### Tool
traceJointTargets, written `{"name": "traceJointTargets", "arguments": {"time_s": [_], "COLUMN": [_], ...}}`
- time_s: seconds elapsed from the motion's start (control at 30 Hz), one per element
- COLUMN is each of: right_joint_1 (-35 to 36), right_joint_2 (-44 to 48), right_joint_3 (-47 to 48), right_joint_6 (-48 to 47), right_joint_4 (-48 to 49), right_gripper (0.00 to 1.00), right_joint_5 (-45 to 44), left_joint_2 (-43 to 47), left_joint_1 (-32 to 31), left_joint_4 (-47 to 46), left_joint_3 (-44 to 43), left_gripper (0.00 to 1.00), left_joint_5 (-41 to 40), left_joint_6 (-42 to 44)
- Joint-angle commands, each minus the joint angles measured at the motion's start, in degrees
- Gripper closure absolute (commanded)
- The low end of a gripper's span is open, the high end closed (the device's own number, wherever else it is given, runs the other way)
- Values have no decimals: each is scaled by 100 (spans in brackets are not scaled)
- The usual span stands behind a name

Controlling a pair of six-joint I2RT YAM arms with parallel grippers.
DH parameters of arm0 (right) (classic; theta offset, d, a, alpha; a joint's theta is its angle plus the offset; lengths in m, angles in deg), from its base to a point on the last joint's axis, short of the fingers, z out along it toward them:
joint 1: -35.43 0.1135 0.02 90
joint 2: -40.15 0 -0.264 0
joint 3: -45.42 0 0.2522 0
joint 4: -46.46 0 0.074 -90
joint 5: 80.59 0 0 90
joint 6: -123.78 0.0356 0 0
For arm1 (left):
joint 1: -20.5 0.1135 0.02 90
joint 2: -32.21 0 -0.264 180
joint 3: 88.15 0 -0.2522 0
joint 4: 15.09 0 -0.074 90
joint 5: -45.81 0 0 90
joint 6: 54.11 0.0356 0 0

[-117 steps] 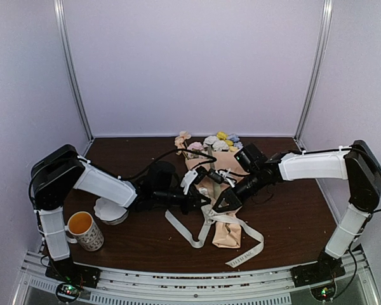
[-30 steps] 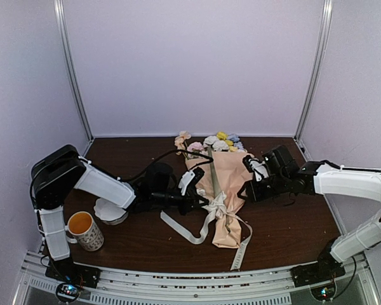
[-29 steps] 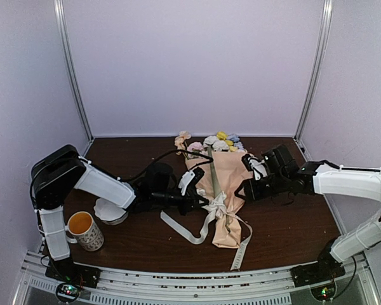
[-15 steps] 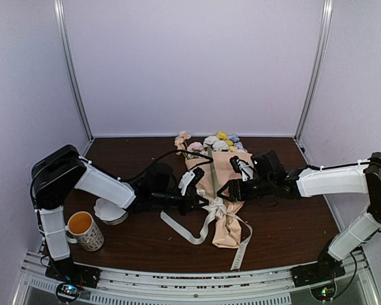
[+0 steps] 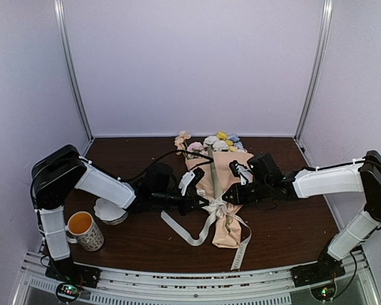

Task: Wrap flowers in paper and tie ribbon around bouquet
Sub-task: Tie the half-tied ribbon around the folded bouquet.

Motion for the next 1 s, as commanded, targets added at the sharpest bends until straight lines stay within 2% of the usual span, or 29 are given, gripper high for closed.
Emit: {"name": "traceJointTargets", "arguments": {"time_s": [0.0,0.23,0.37,0.63,0.73,0.97], "right_joint_1": [25,25,25,10,-34,-309], "right_joint_2": [222,330,379,882,1076,1537], "right_joint_3": [-49,-80,-56,-223,-472,-1238], "right_joint_6": [116,158,165,79,113,376], "right_joint_4": [-38,-208,-347,-683,-722,-896], "right_gripper": [89,94,100,100,100,100], "right_joint_5": [-117,-138,-132,-483,-578,-918], "left_joint_2": [-66,-69,-53,32,65,227], "left_joint_1": [38,38,38,47,47,55], "left_joint_4": [-229,-163,-118,-240,232,260], "left_joint_3": [-20,-39,-41,64,-69,125], "left_gripper": [100,100,100,100,100,100], "left_joint_5": [72,21,2,-10,-62,-149], "left_joint_6": [-21,8,34,-112,-19,-218]}}
